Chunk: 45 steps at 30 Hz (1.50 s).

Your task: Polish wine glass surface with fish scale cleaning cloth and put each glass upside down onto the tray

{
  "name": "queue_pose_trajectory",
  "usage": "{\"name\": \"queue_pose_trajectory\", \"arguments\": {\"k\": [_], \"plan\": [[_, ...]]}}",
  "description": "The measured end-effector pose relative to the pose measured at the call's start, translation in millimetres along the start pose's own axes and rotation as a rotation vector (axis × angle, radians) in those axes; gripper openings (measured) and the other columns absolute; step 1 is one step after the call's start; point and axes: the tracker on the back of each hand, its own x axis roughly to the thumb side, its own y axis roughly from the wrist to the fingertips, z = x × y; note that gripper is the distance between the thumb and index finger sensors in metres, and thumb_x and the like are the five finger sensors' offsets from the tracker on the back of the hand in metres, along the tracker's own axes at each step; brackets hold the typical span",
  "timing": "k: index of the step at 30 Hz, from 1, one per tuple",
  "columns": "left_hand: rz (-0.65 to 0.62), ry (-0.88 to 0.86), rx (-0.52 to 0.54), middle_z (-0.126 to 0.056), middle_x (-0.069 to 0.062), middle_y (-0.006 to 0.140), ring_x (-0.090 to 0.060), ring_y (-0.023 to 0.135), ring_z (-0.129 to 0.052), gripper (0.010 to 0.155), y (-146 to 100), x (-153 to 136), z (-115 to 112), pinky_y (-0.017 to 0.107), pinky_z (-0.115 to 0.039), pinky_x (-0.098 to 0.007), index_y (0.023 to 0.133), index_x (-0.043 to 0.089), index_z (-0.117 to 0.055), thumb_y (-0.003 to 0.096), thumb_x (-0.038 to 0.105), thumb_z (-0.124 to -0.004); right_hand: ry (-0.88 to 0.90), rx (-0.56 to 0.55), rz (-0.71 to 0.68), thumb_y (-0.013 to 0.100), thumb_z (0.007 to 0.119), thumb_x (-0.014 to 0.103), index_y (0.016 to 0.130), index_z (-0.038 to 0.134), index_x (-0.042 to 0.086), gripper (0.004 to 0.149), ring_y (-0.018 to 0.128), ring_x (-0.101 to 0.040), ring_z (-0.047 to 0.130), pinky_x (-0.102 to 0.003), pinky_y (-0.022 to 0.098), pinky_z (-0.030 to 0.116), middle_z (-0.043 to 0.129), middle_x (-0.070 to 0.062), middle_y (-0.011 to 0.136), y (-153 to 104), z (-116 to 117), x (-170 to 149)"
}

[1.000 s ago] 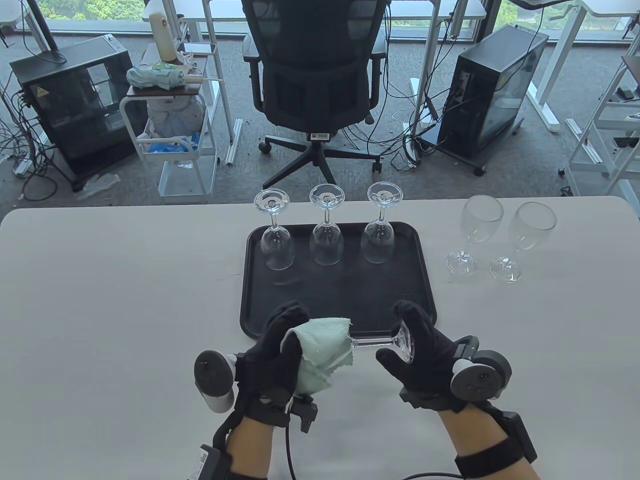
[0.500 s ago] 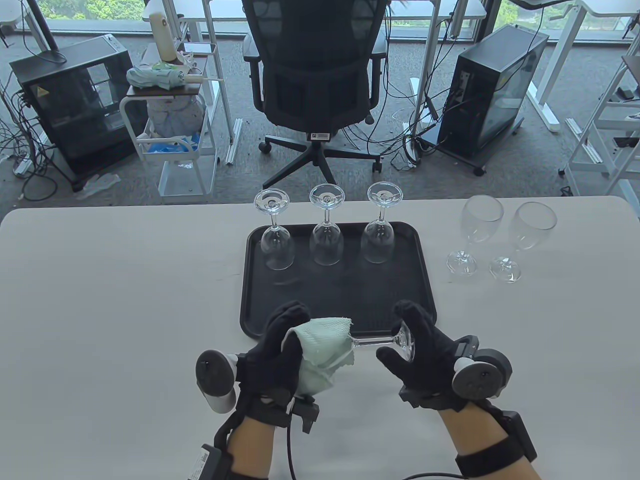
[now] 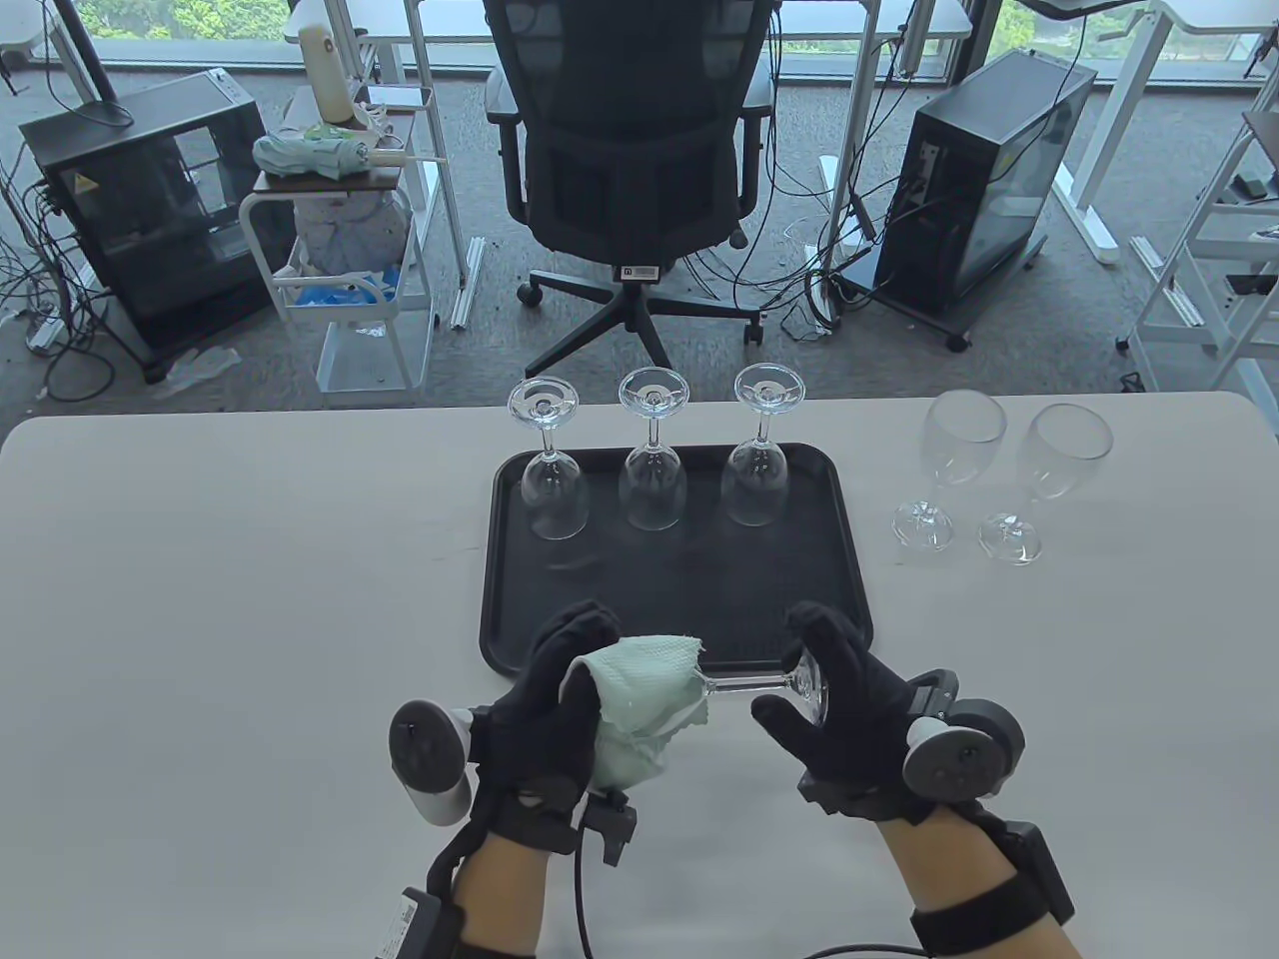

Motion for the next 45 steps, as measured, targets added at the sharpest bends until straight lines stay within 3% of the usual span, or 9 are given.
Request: {"name": "queue_pose_trajectory", "arguments": {"k": [4,11,19,24,27,33,39,42,45], "plan": [[-0.018,0.061,0.014,-0.060,-0.004,0.113,-0.037,0.098,-0.070,0.058,-0.3,1.1,1.8,0.055,-0.080,-0.061,0.101,0.033,-0.067,0.0533,0.066,-0.069,0.242,0.143,0.320,0.050,0.070,0.070,0.109,0.040,0.024,0.081,0.044,-0.029,0.093,-0.039,0.026,0.087,0.067,-0.021,0.093,1.1,3.5,-8.2],[-0.010,0.003,-0.005,-0.060,-0.005,0.113,-0.038,0.098,-0.070,0.057,0.4,-0.1,3.2,0.055,-0.080,-0.062,0.101,0.033,-0.067,0.0541,0.065,-0.070,-0.155,0.021,-0.120,0.047,0.081,0.065,0.107,0.020,0.027,0.093,0.064,-0.032,0.091,-0.044,0.044,0.088,0.054,-0.016,0.105,-0.6,-1.4,4.5],[-0.034,0.059,0.024,-0.060,-0.004,0.113,-0.037,0.097,-0.070,0.058,-0.7,2.4,1.2,0.054,-0.080,-0.061,0.101,0.034,-0.068,0.0530,0.066,-0.069,0.222,0.125,0.323,0.050,0.067,0.072,0.109,0.041,0.022,0.082,0.044,-0.028,0.093,-0.038,0.026,0.087,0.070,-0.021,0.090,1.0,2.3,-6.1],[-0.008,0.015,0.024,-0.061,-0.005,0.112,-0.037,0.097,-0.071,0.056,-0.3,-1.6,4.8,0.054,-0.080,-0.062,0.100,0.033,-0.068,0.0539,0.065,-0.069,0.035,0.131,0.040,0.049,0.077,0.064,0.108,0.019,0.027,0.091,0.065,-0.036,0.088,-0.047,0.043,0.085,0.049,-0.018,0.108,3.2,2.3,0.0],[-0.005,-0.008,0.001,-0.060,-0.005,0.113,-0.038,0.098,-0.070,0.057,-0.6,-1.5,2.2,0.055,-0.080,-0.062,0.101,0.033,-0.067,0.0544,0.065,-0.069,-0.171,0.020,-0.109,0.049,0.074,0.066,0.107,0.019,0.026,0.090,0.058,-0.028,0.093,-0.039,0.039,0.090,0.057,-0.017,0.101,0.6,-1.6,5.7],[-0.029,0.064,0.030,-0.060,-0.004,0.113,-0.037,0.098,-0.070,0.058,-1.6,0.6,0.0,0.055,-0.080,-0.061,0.100,0.033,-0.068,0.0529,0.066,-0.070,0.225,0.139,0.413,0.052,0.063,0.071,0.110,0.040,0.021,0.081,0.041,-0.027,0.093,-0.038,0.024,0.087,0.070,-0.022,0.089,-0.2,4.7,-5.6],[0.012,-0.014,0.033,-0.061,-0.005,0.113,-0.038,0.097,-0.070,0.056,-0.8,-3.6,5.2,0.055,-0.079,-0.063,0.101,0.032,-0.069,0.0545,0.064,-0.069,0.078,0.176,0.103,0.051,0.076,0.064,0.109,0.019,0.026,0.090,0.065,-0.038,0.087,-0.049,0.044,0.084,0.047,-0.020,0.110,6.1,2.6,0.4],[0.008,-0.025,0.018,-0.060,-0.005,0.113,-0.038,0.098,-0.070,0.057,-0.9,-3.5,3.4,0.055,-0.080,-0.062,0.101,0.032,-0.068,0.0549,0.064,-0.068,-0.126,0.044,-0.067,0.049,0.076,0.064,0.108,0.019,0.026,0.090,0.063,-0.033,0.091,-0.045,0.043,0.088,0.051,-0.017,0.108,3.5,-1.5,8.3],[-0.011,-0.015,0.020,-0.059,-0.005,0.113,-0.038,0.098,-0.070,0.057,-1.2,-1.0,1.6,0.056,-0.080,-0.062,0.102,0.032,-0.067,0.0549,0.065,-0.067,-0.023,0.021,-0.006,0.050,0.075,0.062,0.108,0.025,0.027,0.084,0.061,-0.033,0.090,-0.044,0.041,0.087,0.056,-0.018,0.103,1.9,-0.1,7.1]]}}
